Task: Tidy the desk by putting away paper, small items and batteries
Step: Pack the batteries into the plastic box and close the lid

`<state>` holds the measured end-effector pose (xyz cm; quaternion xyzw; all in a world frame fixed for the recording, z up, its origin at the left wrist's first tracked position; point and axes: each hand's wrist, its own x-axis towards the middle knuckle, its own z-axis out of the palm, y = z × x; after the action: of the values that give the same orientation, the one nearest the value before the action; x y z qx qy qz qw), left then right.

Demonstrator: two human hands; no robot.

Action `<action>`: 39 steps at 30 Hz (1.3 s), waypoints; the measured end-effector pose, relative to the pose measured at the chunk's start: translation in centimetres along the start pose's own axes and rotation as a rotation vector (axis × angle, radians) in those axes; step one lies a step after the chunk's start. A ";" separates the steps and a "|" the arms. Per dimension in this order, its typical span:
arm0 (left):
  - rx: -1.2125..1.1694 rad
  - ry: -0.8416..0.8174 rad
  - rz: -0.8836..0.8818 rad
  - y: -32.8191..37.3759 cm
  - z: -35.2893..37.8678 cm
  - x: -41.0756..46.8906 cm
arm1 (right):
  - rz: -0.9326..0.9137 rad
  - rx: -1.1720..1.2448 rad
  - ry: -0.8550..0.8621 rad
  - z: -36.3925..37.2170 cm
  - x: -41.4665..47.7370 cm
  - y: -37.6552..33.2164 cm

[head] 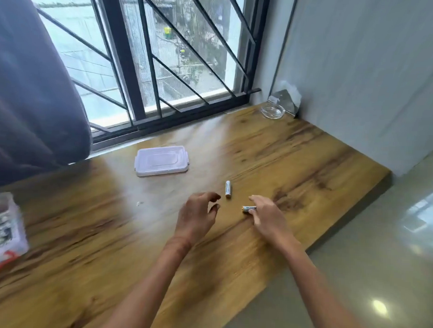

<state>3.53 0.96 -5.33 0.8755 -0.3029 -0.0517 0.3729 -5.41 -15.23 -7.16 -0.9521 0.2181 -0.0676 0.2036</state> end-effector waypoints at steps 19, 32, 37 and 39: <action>0.137 -0.010 -0.353 3.0 6.4 7.2 | 0.133 0.245 0.209 0.1 -0.5 2.1; -0.120 0.005 -0.387 -0.6 2.0 4.3 | 0.080 0.460 0.188 -0.2 0.4 -3.8; -0.243 0.161 -0.433 -2.7 -4.2 0.8 | -0.044 0.522 0.086 1.2 1.3 -9.7; -0.248 0.244 -0.444 -3.6 -6.9 -0.7 | -0.088 0.569 0.055 2.0 1.6 -12.4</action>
<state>6.96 7.56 -2.91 0.8678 -0.0480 -0.0629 0.4906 1.30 -5.07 -3.76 -0.8630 0.1545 -0.1608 0.4533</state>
